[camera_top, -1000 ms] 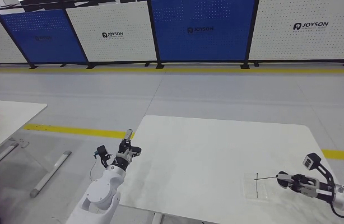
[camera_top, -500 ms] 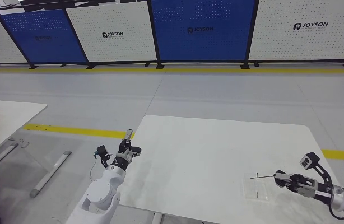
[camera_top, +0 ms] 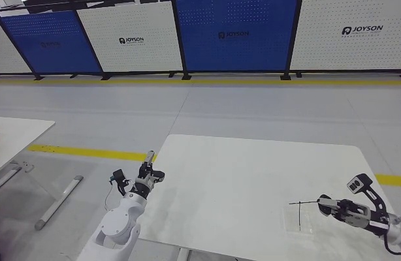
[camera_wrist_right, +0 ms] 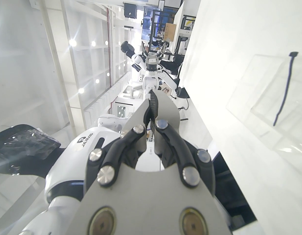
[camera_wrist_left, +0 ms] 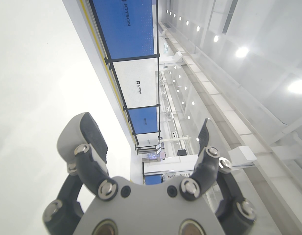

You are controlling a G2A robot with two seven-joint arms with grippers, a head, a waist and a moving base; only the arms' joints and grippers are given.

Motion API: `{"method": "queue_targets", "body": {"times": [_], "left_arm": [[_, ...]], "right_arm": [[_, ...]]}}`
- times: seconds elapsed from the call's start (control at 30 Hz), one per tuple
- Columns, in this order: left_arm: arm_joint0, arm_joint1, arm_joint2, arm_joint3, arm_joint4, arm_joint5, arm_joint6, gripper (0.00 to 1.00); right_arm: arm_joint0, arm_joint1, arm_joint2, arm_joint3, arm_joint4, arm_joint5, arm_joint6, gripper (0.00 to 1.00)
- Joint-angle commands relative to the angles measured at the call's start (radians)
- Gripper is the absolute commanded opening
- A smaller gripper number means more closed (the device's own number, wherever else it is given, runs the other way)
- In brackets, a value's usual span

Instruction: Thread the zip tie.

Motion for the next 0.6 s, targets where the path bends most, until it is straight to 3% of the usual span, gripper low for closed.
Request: {"method": "queue_targets", "body": {"times": [0.0,0.17,0.23,0.3,0.57], "left_arm": [[0.000,0.000,0.000,0.000,0.000,0.000,0.000,1.00],[0.000,0.000,0.000,0.000,0.000,0.000,0.000,1.00],[0.000,0.000,0.000,0.000,0.000,0.000,0.000,1.00],[0.000,0.000,0.000,0.000,0.000,0.000,0.000,1.00],[0.000,0.000,0.000,0.000,0.000,0.000,0.000,1.00]], "right_arm": [[-0.002,-0.001,-0.001,-0.001,0.000,0.002,-0.008,0.00],[-0.012,-0.013,-0.013,-0.072,0.048,0.052,-0.122,0.00],[-0.017,-0.020,-0.020,-0.130,0.032,0.040,-0.227,0.00],[-0.024,-0.028,-0.035,-0.196,0.042,0.068,-0.297,0.00],[-0.024,-0.029,-0.039,-0.211,0.047,0.084,-0.311,0.00]]}}
